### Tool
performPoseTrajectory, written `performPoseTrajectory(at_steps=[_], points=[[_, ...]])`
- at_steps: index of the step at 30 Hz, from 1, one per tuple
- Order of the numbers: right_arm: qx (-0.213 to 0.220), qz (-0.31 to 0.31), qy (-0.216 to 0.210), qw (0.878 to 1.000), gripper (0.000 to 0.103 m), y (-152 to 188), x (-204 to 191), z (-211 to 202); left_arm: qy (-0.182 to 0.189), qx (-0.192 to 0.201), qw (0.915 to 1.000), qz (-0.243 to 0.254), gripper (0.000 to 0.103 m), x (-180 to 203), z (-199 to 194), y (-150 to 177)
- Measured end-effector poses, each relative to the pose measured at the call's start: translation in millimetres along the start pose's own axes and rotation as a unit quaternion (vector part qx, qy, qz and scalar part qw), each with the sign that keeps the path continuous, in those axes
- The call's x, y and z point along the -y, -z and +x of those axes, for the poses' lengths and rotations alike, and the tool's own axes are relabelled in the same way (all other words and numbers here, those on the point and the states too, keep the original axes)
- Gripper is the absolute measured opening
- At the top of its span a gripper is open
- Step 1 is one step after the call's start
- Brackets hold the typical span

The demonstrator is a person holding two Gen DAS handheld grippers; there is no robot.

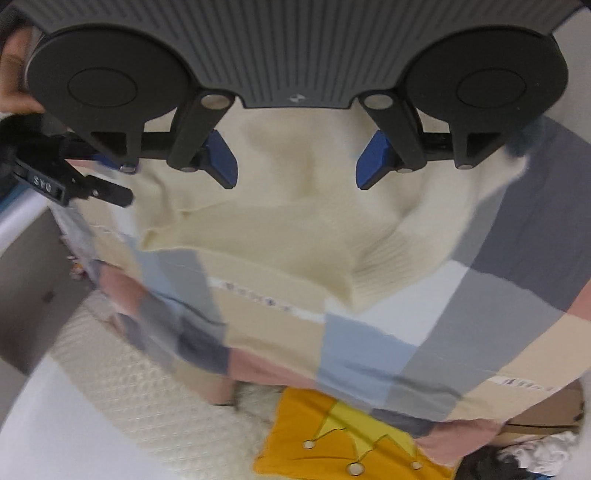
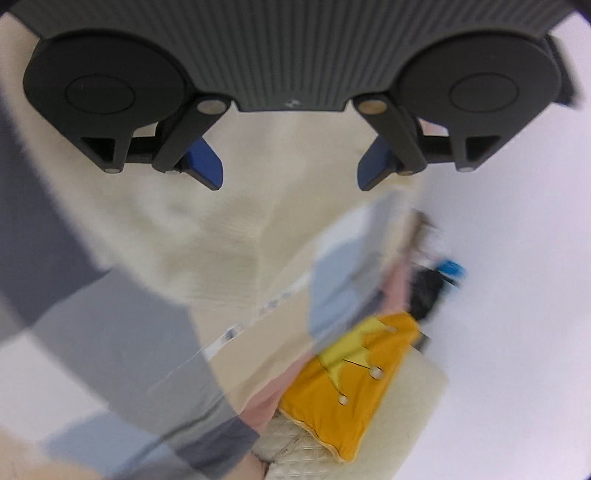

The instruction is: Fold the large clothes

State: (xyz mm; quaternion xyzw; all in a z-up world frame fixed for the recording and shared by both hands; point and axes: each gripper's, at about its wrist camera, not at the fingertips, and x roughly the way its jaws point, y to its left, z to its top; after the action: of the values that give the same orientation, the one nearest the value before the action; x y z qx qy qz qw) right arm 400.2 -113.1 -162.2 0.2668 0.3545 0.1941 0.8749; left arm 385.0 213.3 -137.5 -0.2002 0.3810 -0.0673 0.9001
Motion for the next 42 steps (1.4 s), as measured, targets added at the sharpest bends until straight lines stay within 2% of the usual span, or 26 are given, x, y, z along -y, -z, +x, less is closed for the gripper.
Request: performPoseTrajectory(at_steps=[1,2,4,6,12,17,21,26,31,36,42], points=[[0.005,-0.030,0.018,0.999,0.075,0,-3,3,-0.011,0.003,0.9999,-0.006,0.075,-3,5,1],[0.007,-0.056,0.038,0.998,0.065,0,-5,9,-0.025,0.010,0.9996,-0.010,0.075,-6,11,0],[0.007,-0.081,0.065,0.995,0.061,-3,0,17,-0.047,0.025,0.9985,-0.017,0.075,-16,18,-3],[0.012,-0.094,0.075,0.993,0.043,-8,6,26,-0.059,0.034,0.9975,-0.020,0.075,-24,26,-8],[0.022,-0.113,0.121,0.986,0.031,-13,22,48,-0.101,0.040,0.9941,0.003,0.075,-43,55,-17],[0.009,-0.153,0.134,0.979,0.030,-7,27,69,-0.106,0.004,0.9941,-0.025,0.075,-65,84,-18],[0.005,-0.178,0.150,0.972,0.031,-4,19,75,-0.118,-0.008,0.9930,-0.009,0.075,-62,94,-17],[0.015,-0.192,0.149,0.970,0.031,0,16,72,-0.123,-0.012,0.9924,0.004,0.075,-55,91,-19],[0.018,-0.195,0.142,0.970,0.036,3,5,53,-0.128,-0.006,0.9913,0.029,0.075,-35,64,-17],[0.026,-0.201,0.116,0.972,0.051,13,-18,21,-0.119,0.014,0.9918,0.043,0.075,-11,19,-8],[0.042,-0.188,0.086,0.977,0.053,32,-44,-21,-0.113,0.038,0.9894,0.084,0.075,23,-39,19]])
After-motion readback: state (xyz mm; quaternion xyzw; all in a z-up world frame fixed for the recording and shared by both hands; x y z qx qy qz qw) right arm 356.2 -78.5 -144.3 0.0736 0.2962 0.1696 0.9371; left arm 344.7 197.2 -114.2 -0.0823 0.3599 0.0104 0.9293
